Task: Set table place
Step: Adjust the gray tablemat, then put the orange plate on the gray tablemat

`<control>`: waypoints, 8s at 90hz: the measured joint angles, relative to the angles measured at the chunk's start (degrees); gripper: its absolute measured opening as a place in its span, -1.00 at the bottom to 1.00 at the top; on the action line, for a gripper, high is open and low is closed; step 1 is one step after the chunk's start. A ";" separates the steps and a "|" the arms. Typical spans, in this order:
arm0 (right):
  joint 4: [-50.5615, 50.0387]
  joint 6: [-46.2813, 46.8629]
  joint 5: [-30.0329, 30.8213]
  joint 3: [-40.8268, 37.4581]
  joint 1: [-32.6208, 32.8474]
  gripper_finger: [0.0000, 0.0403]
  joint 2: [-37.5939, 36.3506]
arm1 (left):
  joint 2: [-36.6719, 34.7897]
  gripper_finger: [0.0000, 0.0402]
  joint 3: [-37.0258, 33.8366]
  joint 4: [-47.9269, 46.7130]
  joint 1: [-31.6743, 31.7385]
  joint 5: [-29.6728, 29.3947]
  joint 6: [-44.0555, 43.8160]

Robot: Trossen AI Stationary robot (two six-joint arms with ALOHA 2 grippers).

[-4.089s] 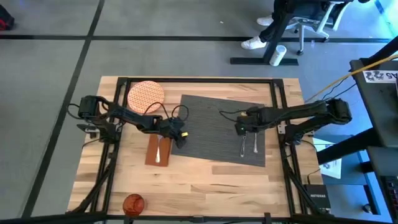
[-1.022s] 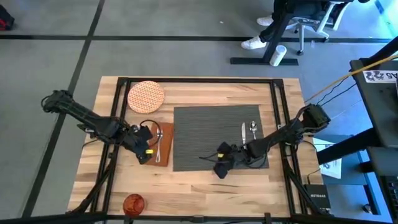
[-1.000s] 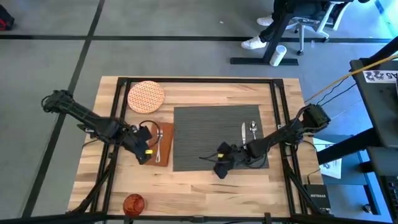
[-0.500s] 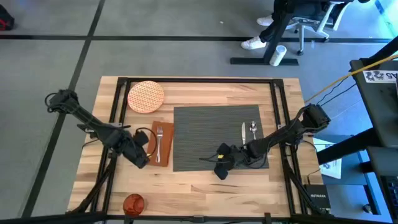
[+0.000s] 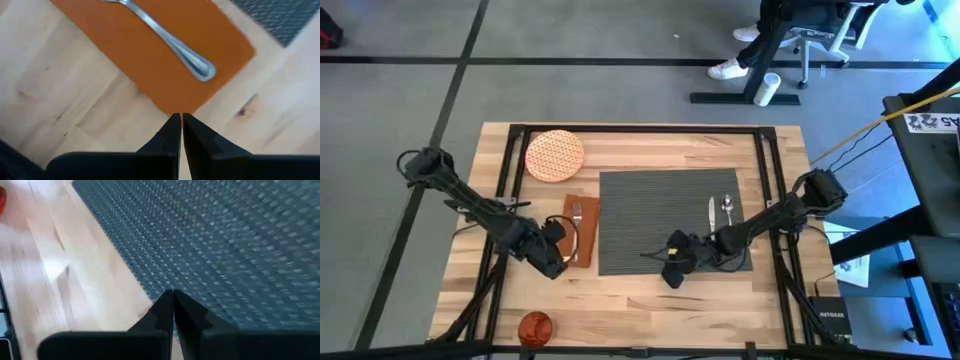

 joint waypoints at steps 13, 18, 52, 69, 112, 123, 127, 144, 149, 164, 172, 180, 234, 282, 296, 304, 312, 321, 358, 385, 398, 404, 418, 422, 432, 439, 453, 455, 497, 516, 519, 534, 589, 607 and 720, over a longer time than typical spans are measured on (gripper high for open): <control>1.68 0.15 -0.39 0.04 0.00 -1.00 0.65 | 3.53 -1.00 0.00 -0.08 0.04 1.16 -1.19; 1.75 0.15 -0.17 0.04 0.00 -1.00 0.65 | 5.09 -1.00 0.00 -0.11 0.07 2.53 -1.52; 1.35 0.15 1.40 0.04 -0.37 -1.00 0.73 | 13.19 -1.00 -0.04 11.31 0.02 6.07 -1.72; 1.47 0.15 1.12 0.04 -0.39 -1.00 1.96 | 14.95 -1.00 -0.04 15.19 0.02 6.27 -1.82; 7.52 0.59 -0.73 0.04 -0.37 -1.00 4.64 | 14.95 -1.00 -0.02 17.93 0.04 6.23 -2.19; 7.46 0.69 -0.48 0.03 -0.37 -1.00 4.64 | 14.95 -1.00 -0.02 18.06 0.09 6.03 -2.19; 7.59 0.77 -0.48 0.04 -0.37 -1.00 4.63 | 14.95 -1.00 -0.02 18.28 0.09 6.01 -2.19; 7.45 0.61 -0.39 0.04 -0.37 -1.00 4.63 | 14.95 -1.00 -0.02 21.03 0.09 5.01 -2.63; 7.47 0.61 -0.37 0.04 -0.37 -1.00 4.63 | 14.95 -1.00 -0.02 21.13 0.09 4.73 -2.85; 7.50 0.24 0.64 0.04 -0.37 -1.00 4.63 | 14.95 -1.00 -0.02 21.40 0.09 4.48 -2.83; 7.47 0.20 0.66 0.04 -0.37 -1.00 4.63 | 14.95 -1.00 -0.02 21.86 0.09 4.36 -2.79; 8.04 0.17 0.66 0.04 -0.49 -1.00 5.14 | 14.95 -1.00 0.00 23.01 0.09 3.75 -2.61; 14.56 0.37 -1.94 0.09 -1.60 -1.00 8.39 | 14.95 -1.00 0.00 26.64 0.20 3.17 -2.61; 14.55 -0.43 -2.60 0.09 -1.60 -1.00 8.39 | 14.92 -1.00 0.00 32.36 0.61 1.24 -2.99; 14.23 -3.77 -2.50 0.98 -1.49 -1.00 8.44 | 14.92 -1.00 1.88 32.60 1.13 1.21 -0.23; 14.14 -5.91 -2.98 2.62 -1.49 -1.00 8.48 | 14.76 -1.00 3.76 32.48 1.98 1.23 3.60; 13.97 -8.01 -3.00 4.73 -1.49 -1.00 8.48 | 14.59 -1.00 6.07 31.77 3.29 0.96 7.28; 13.77 -10.78 -4.71 7.75 -1.49 -1.00 8.48 | 13.64 -1.00 9.61 26.83 5.11 -0.19 11.85; -22.08 -30.78 0.50 33.46 -2.62 -1.00 8.48 | 10.79 -1.00 18.91 -17.63 23.50 -5.42 32.41; -42.52 -38.13 5.85 49.64 -9.18 -1.00 7.91 | 10.86 -1.00 17.09 -14.67 33.48 -8.45 37.22; -50.91 -41.90 10.87 55.11 -11.29 -1.00 5.12 | 10.84 -1.00 17.09 -13.75 36.99 -10.61 38.30; -53.06 -42.05 11.06 55.58 -12.37 -1.00 2.98 | 10.84 -1.00 17.09 -13.22 38.31 -10.69 39.99; -55.68 -42.67 13.77 55.54 -13.77 -1.00 -2.49 | 10.86 -1.00 17.03 -10.33 40.85 -9.24 46.37; -56.22 -43.49 14.55 55.54 -13.70 -1.00 -3.88 | 10.86 -1.00 17.03 -9.16 41.46 -7.96 48.89; -57.89 -44.04 15.58 55.58 -13.42 -1.00 -7.14 | 10.90 -1.00 16.98 -7.33 42.41 -5.17 56.71; -59.02 -44.00 15.74 55.58 -13.53 -1.00 -8.74 | 10.89 -1.00 16.98 -6.92 42.83 -5.10 59.78; -63.70 -42.88 15.65 55.54 -13.49 -1.00 -11.43 | 10.90 -1.00 16.91 -6.67 44.57 -5.62 59.07; -64.39 -42.88 15.62 55.54 -13.49 -1.00 -11.96 | 10.88 -1.00 16.69 -6.52 44.99 -5.78 58.67; -71.34 -46.39 13.99 55.49 -14.01 -1.00 -21.64 | 10.92 -0.91 7.24 -5.47 52.02 -6.27 50.33; -70.96 -44.94 14.61 55.49 -13.99 -1.00 -24.31 | 10.92 -0.63 7.23 -2.98 52.02 -10.09 53.79; -70.89 -44.06 15.72 55.49 -13.99 -1.00 -24.51 | 10.92 -0.59 7.23 -3.22 52.02 -10.84 55.02; -70.51 -40.72 19.26 55.49 -13.99 -1.00 -24.63 | 10.92 -0.46 4.50 -1.88 52.22 -13.89 62.85; -69.21 -40.31 20.15 55.49 -13.99 -1.00 -25.25 | 10.92 -0.42 -9.36 13.13 57.95 -16.85 70.27; -68.94 -39.10 20.59 55.49 -13.99 -1.00 -25.62 | 10.77 -0.42 -11.44 17.16 61.04 -16.70 73.83; -67.87 -38.89 21.68 55.52 -13.91 -1.00 -26.01 | 11.00 -0.99 -0.99 13.18 49.52 -9.43 67.49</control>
